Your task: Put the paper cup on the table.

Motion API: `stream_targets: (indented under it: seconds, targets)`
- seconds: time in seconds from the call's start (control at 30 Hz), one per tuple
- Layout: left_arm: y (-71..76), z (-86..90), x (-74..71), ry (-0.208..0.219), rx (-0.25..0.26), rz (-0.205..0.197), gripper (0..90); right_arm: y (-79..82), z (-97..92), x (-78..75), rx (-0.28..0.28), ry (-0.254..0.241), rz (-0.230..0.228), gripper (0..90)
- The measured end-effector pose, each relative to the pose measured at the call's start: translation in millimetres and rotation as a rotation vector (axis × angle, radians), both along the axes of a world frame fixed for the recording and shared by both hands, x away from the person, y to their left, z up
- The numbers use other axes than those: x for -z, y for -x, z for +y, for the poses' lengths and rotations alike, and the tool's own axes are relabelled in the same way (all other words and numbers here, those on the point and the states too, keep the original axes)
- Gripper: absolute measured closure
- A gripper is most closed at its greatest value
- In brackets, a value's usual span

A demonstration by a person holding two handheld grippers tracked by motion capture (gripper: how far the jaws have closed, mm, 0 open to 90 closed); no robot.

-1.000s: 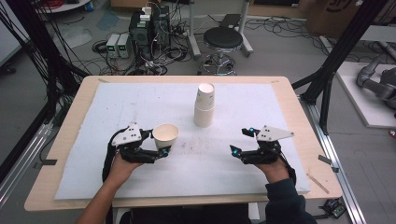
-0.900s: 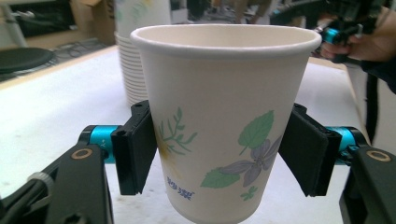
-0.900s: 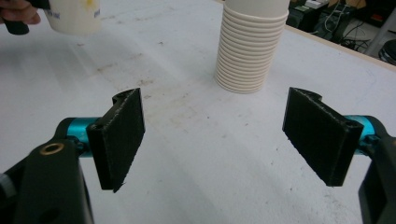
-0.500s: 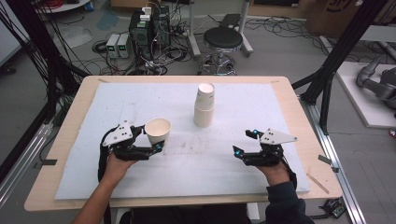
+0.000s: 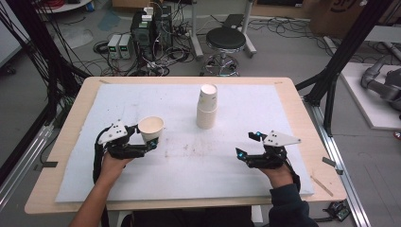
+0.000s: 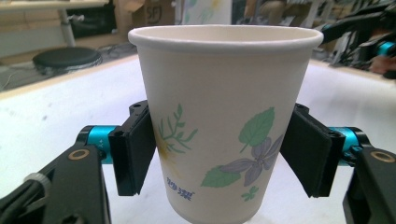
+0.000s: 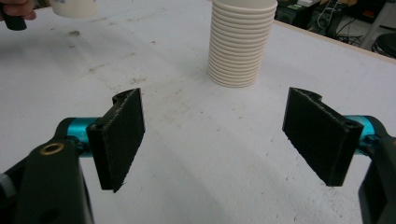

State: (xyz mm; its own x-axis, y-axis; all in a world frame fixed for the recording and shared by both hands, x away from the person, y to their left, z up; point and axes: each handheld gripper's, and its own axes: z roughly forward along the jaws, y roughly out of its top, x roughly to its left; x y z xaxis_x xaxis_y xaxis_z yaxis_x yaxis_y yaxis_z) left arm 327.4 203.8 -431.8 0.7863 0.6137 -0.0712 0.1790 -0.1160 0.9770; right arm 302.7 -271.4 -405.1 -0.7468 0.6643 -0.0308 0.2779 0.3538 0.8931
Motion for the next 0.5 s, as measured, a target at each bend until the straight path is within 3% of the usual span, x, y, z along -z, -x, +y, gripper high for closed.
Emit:
stream_targets:
  seconds: [0.1, 0.27, 0.33, 0.4, 0.5]
  targets:
    - [-4.0, 2.8, 4.4, 0.000, -0.034, 0.026, 30.6, 0.3, -0.3, 0.8, -0.002, 0.004, 0.000, 21.3]
    - [-10.6, 6.2, 7.2, 0.004, -0.108, 0.029, 30.8, 1.1, -1.8, 3.1, -0.007, 0.007, 0.006, 21.3]
    - [-15.8, 8.5, 9.3, -0.016, -0.145, 0.051, 30.8, 1.1, -1.8, 3.0, -0.006, 0.008, 0.006, 21.3]
    - [-23.2, 12.7, 13.0, -0.055, -0.215, 0.089, 30.8, 1.2, -1.8, 2.0, -0.012, 0.003, -0.003, 21.3]
    - [-27.4, 17.5, 14.5, -0.065, -0.250, 0.113, 30.8, 1.4, -1.5, 1.6, -0.012, 0.004, -0.001, 21.3]
